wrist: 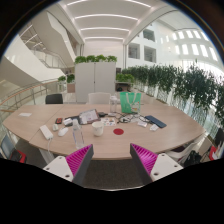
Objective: Pour water
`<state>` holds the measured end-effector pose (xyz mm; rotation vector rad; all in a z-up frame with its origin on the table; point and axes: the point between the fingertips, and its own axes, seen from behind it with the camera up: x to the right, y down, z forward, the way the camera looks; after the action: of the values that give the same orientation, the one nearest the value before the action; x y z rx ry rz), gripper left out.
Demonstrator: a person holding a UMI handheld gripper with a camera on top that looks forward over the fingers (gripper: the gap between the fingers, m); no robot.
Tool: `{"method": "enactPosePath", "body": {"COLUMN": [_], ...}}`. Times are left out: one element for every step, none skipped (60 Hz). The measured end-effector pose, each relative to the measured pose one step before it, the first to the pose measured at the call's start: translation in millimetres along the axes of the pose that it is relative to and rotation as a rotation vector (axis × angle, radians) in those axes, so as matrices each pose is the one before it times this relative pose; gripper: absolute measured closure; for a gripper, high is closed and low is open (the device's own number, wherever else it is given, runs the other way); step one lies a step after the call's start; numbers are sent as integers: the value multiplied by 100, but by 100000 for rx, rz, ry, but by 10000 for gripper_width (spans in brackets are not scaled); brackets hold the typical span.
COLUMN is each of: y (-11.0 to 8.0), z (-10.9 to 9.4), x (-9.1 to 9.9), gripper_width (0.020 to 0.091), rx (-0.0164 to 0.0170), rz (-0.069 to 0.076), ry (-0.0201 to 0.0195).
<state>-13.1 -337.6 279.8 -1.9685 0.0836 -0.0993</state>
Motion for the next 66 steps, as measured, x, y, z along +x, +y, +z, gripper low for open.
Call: {"method": "enactPosePath", "body": {"y": [-126,-101,-17,26,170,-362,1086,223,223,259,302,203,442,395,372,381,602,319,450,448,466,483,583,523,489,756,529,503,440,411,316,224,309,49,10,-6,28,98,122,236,-62,-163,-227,-223,-190,-64,-129,-117,-74,-42,-85,-88,-243,-7,-10,7,32,104,13,172,162,-143,54,97,-74,-14], "z": [139,156,101,160,7,629,-478,189,234,279,339,1104,34,496,524,537,1084,334,672,665,700,731,1049,815,824,1026,900,998,993,950,1017,987,752,1380,1015,1047,1087,1060,1020,1004,975,928,882,873,805,856,795,800,765,750,732,692,583,600,565,506,448,397,370,443,147,125,96,41,42,81], "x": [43,-7,-150,-135,-350,503,-2446,-439,-426,-372,-383,905,-1057,-296,-341,-456,248,-1024,-449,-531,-625,-646,20,-643,39,-1734,-762,-746,-722,-682,-660,-621,-98,-1084,-641,-483,-369,-323,-210,-73,12,6,-3,66,391,13,235,185,128,45,10,-38,390,-50,-78,-94,-75,-55,-100,338,-14,23,23,-2,-44,-72], "gripper_width": [273,273,275,274,273,274,274,276,275,274,274,275,276,274,274,274,273,273,273,273,272,274,275,275,275,274,276,274,274,272,271,272,270,272,273,273,277,278,277,278,275,278,277,278,279,278,278,276,275,275,272,271,273,277,289,311,352,416,519,618,626,628,629,631,630,632], "rx": [734,844,782,764,733,867,892,770,721,685,535,421,27,141,189,300,585,269,262,202,194,212,304,125,-4,40,-112,-171,-117,-39,90,266,497,749,823,839,512,51,-327,-136,133,596,846,771,559,536,400,338,319,275,289,393,309,376,205,37,-92,-362,-840,-1260,-846,468,-194,-456,224,98], "rz": [-837,-759,-619,-621,-541,-410,-340,-296,-265,-188,-87,102,-117,126,217,250,403,353,521,566,613,567,588,374,275,55,17,-84,-138,-162,-145,-100,-35,71,285,574,605,572,386,85,-164,-468,-715,-760,-491,-491,-354,-166,84,382,560,625,266,317,53,-271,-509,-723,-869,-777,-64,844,687,560,458,-20], "ry": [-227,-319,-499,-509,-518,-566,-293,-723,-727,-629,-499,-906,-102,-300,-345,-541,-866,-492,-676,-866,-986,-973,-976,-871,-1228,-750,-1240,-1294,-1239,-1110,-829,-735,-1290,-815,-1133,-879,-528,-386,-7,379,552,530,567,760,648,964,1131,1047,924,724,482,233,-308,-147,-212,-402,-427,-342,-437,159,-99,230,220,275,-10,-284]}}
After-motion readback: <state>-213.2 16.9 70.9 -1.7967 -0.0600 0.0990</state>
